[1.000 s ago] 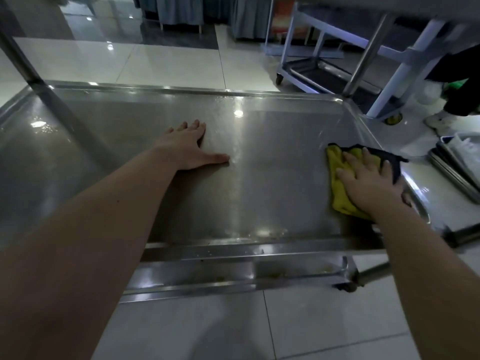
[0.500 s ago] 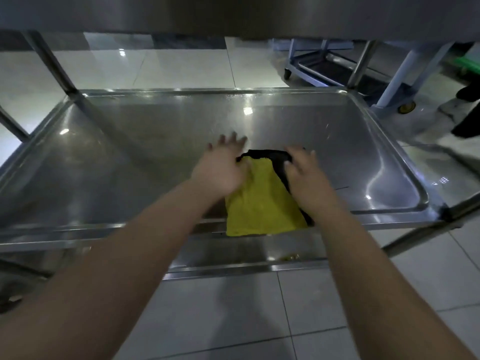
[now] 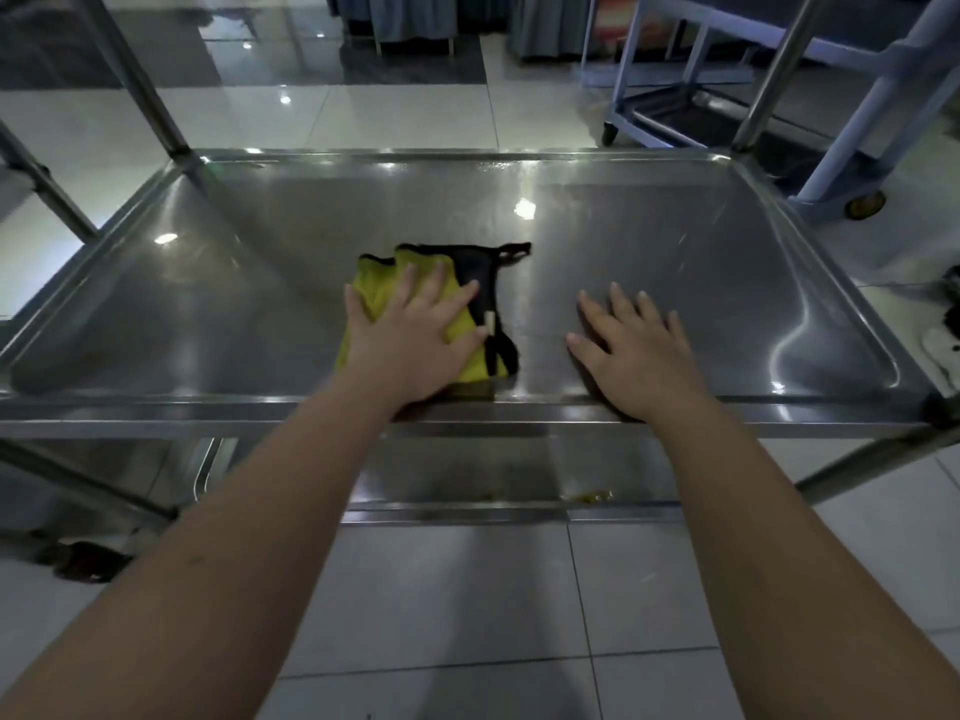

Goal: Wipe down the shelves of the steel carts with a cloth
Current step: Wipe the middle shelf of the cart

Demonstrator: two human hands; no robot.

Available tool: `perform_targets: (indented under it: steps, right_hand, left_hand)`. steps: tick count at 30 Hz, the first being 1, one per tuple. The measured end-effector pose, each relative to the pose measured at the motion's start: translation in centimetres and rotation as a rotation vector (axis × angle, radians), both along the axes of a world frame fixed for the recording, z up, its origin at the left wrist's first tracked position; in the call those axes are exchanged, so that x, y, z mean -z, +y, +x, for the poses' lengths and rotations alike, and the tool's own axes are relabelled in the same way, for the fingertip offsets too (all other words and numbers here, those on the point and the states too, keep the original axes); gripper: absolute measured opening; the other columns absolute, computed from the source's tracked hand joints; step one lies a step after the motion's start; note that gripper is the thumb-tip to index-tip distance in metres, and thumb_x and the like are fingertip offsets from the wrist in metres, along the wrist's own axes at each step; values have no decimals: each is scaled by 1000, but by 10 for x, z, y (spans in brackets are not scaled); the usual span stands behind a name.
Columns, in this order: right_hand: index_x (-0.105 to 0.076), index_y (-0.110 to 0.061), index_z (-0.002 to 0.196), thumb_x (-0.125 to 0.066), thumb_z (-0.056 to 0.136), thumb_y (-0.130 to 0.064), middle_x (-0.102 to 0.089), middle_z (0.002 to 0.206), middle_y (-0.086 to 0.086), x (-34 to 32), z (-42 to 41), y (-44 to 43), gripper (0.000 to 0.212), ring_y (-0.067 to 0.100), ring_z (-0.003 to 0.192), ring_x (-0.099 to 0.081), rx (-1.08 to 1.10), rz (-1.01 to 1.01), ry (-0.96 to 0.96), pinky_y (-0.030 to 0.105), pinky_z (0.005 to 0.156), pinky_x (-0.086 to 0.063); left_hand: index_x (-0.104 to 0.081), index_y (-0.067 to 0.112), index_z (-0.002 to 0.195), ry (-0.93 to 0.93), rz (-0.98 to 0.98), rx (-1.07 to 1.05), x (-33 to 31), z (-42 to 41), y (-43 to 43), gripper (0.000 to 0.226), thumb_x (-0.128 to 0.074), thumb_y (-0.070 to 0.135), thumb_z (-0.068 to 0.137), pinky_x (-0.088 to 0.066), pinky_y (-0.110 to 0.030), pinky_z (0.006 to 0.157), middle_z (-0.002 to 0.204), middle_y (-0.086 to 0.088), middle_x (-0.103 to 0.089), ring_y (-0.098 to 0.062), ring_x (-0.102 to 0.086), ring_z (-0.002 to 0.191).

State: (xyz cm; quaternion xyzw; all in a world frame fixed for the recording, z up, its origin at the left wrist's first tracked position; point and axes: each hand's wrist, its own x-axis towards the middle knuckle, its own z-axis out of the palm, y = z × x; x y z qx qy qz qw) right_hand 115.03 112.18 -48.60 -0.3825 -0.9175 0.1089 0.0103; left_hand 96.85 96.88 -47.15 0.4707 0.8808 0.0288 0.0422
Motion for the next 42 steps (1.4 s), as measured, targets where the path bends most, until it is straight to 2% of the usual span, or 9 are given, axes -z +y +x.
perform_targets:
  steps: [6,16,20,25,29,31,34,39,42]
  right_hand:
    - [-9,-41,153,-17,101,-55,1,164,-4,3,1,-8,55,25,150,3,9,16,-4,49,119,3]
    - [-14,-34,155,-16,105,-36,-6,164,-7,1,3,-8,50,24,150,-2,39,-2,40,48,120,-1]
    - [-10,-36,155,-16,104,-43,-4,164,-8,1,0,-8,51,24,150,-2,24,19,-6,48,119,-1]
    - [-7,-39,154,-18,103,-48,-1,164,-9,0,-1,-10,53,23,150,0,39,-5,-26,48,121,-1]
    - [-8,-41,153,-17,102,-49,4,163,-12,-10,-31,-21,52,31,149,9,154,-77,-62,65,114,4]
    - [-12,-42,151,-18,102,-50,1,163,-13,-12,-62,-37,51,34,148,10,78,-50,-38,70,109,6]
    - [-14,-38,153,-17,103,-47,-1,163,-12,-6,-106,-61,51,31,149,10,-130,20,-1,62,115,5]
    - [-31,-29,150,-21,104,-36,-21,160,-6,-2,-123,-50,47,29,148,-11,-69,-16,107,54,116,-8]
    - [-43,-19,142,-17,97,-33,-41,151,2,-3,-115,-33,54,31,138,-29,-79,16,156,48,113,-26]
  left_hand:
    - [-1,55,147,0,-56,-128,3,-30,-32,56,-15,66,94,9,-68,110,162,13,9,-21,13,149]
    - [5,51,149,-34,-47,144,7,90,45,58,-13,64,95,14,-71,105,161,8,15,-24,21,147]
    - [-1,55,148,-41,0,116,9,49,19,63,-18,73,90,9,-65,111,162,13,11,-18,16,148]
    - [-4,57,147,-15,-20,-157,3,-50,-60,61,-20,73,90,6,-60,115,162,16,5,-17,9,149]
    - [0,57,147,-36,-50,-225,0,-79,-92,58,-18,69,92,7,-59,115,161,16,10,-17,13,149]
    - [0,57,147,-34,-43,-207,0,-77,-90,57,-18,66,94,7,-61,114,161,16,11,-17,14,149]
    - [2,56,147,-11,-39,-209,1,-70,-83,56,-17,65,94,7,-67,111,162,15,11,-21,14,149]
    - [1,50,150,-34,-55,-30,3,-15,-26,61,-17,65,95,11,-74,105,162,12,12,-26,18,148]
    - [4,47,151,-30,-43,71,4,1,0,61,-16,63,96,12,-73,104,162,12,13,-24,20,147]
